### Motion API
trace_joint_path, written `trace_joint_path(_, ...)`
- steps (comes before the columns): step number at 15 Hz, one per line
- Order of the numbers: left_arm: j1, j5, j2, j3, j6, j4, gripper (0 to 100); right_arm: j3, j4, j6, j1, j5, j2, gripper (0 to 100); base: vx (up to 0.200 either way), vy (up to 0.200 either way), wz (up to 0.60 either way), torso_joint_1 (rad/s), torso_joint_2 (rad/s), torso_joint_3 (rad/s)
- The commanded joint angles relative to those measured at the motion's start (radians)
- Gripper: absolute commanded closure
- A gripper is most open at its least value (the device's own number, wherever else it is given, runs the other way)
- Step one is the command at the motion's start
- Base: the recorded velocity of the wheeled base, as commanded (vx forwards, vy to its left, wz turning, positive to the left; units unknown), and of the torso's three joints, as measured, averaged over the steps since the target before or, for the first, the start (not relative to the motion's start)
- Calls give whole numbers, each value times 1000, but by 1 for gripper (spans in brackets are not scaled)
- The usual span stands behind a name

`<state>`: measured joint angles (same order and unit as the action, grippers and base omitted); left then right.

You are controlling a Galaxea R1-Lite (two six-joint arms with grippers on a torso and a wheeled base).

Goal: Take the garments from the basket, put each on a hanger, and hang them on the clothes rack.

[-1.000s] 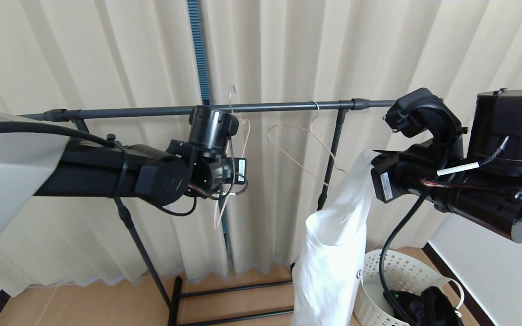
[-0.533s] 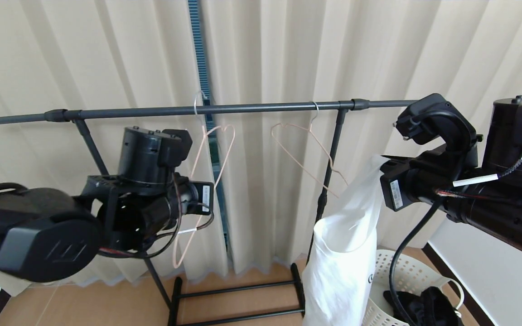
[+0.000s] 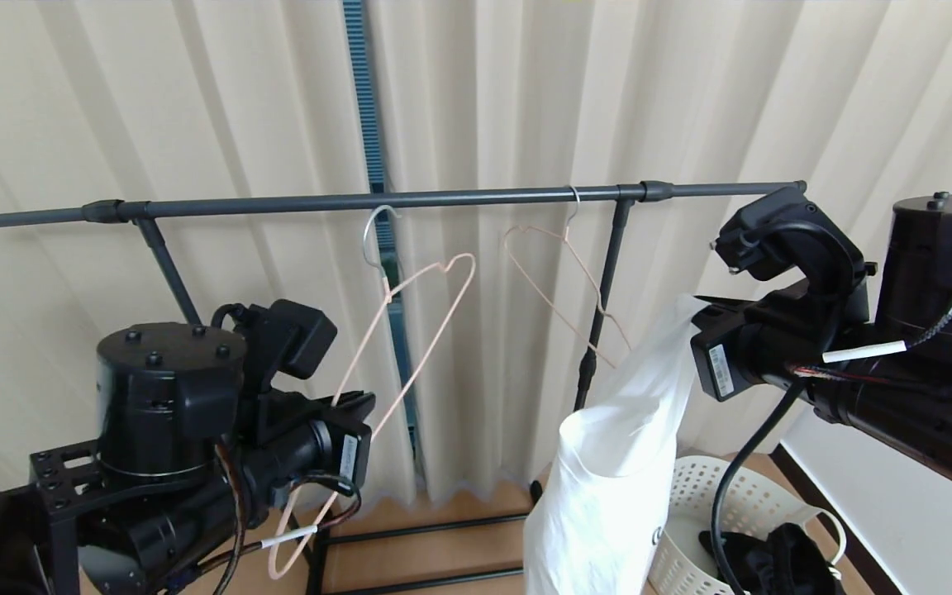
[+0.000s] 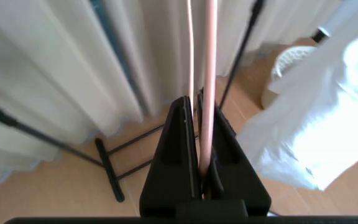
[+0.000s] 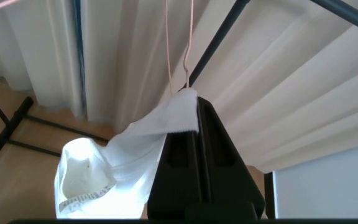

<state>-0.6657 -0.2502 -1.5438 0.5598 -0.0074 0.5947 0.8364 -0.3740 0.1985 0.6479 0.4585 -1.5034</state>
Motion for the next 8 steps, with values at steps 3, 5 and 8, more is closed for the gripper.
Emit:
trace_joint_path(3,15,198,4,-136,190,140,100,7,1,25,-22,-6,-31,100,0,0,0,0,0,0)
trace_joint_path(5,26,259,2,-169,250,189,100,10,-19,59,-66,-11,-60,100,0,0,0,0,0,0)
trace_joint_path(8,32,332,8,-242,259,270,100,13,-148,128,-142,-11,-139,100,0,0,0,0,0,0)
